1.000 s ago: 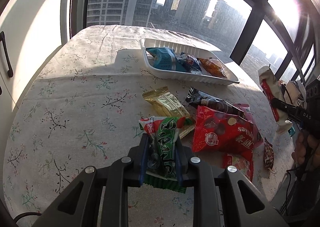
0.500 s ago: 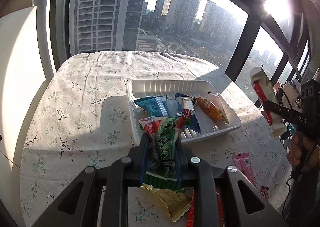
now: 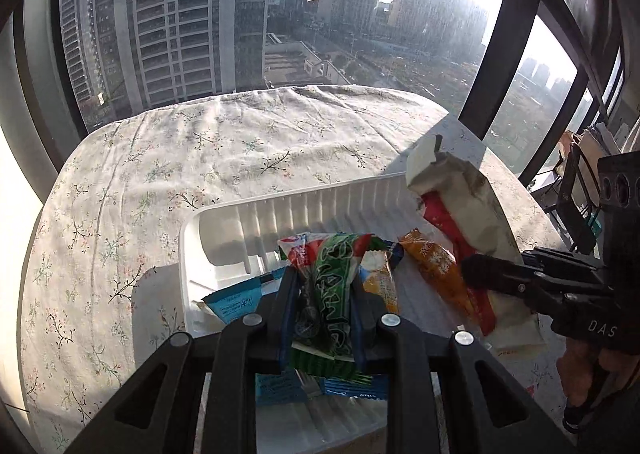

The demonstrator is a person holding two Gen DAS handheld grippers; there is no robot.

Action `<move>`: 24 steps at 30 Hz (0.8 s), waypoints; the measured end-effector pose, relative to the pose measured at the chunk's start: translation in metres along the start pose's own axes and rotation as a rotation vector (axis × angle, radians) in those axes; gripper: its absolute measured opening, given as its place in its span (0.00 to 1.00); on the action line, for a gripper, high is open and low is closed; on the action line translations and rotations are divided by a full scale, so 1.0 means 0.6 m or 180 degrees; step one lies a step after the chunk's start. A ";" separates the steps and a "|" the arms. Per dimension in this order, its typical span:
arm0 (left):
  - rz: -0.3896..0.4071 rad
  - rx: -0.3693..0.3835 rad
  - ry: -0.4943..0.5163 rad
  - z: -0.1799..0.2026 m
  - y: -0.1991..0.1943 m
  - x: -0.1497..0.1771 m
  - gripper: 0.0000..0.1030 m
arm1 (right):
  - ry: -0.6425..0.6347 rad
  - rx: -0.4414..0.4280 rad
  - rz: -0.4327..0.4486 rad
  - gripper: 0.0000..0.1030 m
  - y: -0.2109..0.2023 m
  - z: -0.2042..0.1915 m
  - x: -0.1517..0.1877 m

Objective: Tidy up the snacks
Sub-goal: 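Lower the green packet into the tray with the left tool while the right tool places the white bag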

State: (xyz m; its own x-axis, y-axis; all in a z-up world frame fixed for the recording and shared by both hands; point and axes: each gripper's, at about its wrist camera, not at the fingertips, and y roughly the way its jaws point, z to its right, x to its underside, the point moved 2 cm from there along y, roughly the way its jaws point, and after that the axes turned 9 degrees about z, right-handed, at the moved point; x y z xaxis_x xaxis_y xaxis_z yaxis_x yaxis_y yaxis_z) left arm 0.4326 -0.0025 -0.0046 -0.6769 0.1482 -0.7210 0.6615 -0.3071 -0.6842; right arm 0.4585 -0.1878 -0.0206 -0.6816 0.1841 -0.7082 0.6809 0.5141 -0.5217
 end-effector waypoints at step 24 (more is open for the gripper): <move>-0.0103 -0.0174 0.0100 0.018 0.072 0.010 0.47 | -0.0074 0.0159 -0.0103 0.21 0.065 0.017 0.043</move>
State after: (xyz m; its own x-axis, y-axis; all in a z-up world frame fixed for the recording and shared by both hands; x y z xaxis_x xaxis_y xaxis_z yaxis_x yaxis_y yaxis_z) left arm 0.4536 -0.0247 -0.0374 -0.6883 0.1870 -0.7009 0.6566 -0.2501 -0.7116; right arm 0.4704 -0.1715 -0.0641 -0.6975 0.1482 -0.7010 0.6714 0.4768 -0.5673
